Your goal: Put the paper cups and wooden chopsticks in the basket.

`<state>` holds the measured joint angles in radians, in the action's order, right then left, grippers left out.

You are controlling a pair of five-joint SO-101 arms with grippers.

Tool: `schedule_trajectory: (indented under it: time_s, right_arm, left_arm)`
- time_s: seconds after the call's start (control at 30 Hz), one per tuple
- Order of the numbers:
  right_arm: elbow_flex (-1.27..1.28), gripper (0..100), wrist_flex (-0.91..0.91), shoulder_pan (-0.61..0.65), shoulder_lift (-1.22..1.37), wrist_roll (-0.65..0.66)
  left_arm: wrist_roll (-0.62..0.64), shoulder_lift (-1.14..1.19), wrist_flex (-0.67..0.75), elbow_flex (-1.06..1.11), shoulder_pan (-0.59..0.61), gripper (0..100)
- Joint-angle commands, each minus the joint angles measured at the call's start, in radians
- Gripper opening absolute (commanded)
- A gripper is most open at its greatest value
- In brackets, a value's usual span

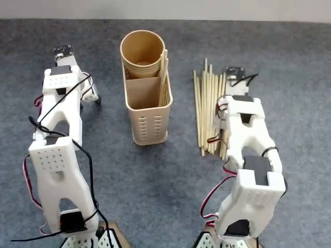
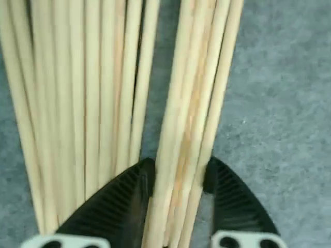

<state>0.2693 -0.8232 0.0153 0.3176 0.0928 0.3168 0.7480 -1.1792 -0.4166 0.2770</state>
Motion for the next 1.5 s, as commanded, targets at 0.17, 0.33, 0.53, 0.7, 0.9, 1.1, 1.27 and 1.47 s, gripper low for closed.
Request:
schedule_trajectory:
  time_s: [0.17,0.33,0.53,0.7,0.9,1.1,1.27,1.47]
  right_arm:
    - [-0.076,2.3,-0.015,-0.019,0.004,0.006]
    - [-0.174,2.4,-0.104,-0.036,0.004,0.006]
    - [-0.255,4.0,-0.203,-0.031,0.004,0.066]
    - [-0.289,24.2,-0.243,-0.016,0.010,0.083]
    - [-0.289,30.3,-0.236,-0.013,0.010,0.084]
    - [-0.288,30.3,-0.185,-0.013,0.013,0.084]
    - [-0.289,30.3,-0.114,-0.019,0.054,0.146]
    - [-0.337,30.3,-0.059,-0.048,0.200,0.173]
  left_arm:
    - [-0.011,0.002,0.009,-0.022,-0.010,22]
    - [-0.011,0.002,0.009,-0.022,-0.010,22]
    - [-0.011,0.002,0.009,-0.022,-0.010,22]
    - [-0.011,0.002,0.009,-0.022,-0.010,22]
    - [-0.011,0.002,0.009,-0.022,-0.010,22]
    - [-0.011,0.002,0.009,-0.022,-0.010,22]
    - [-0.011,0.002,0.009,-0.022,-0.010,22]
    - [-0.011,0.002,0.009,-0.022,-0.010,22]
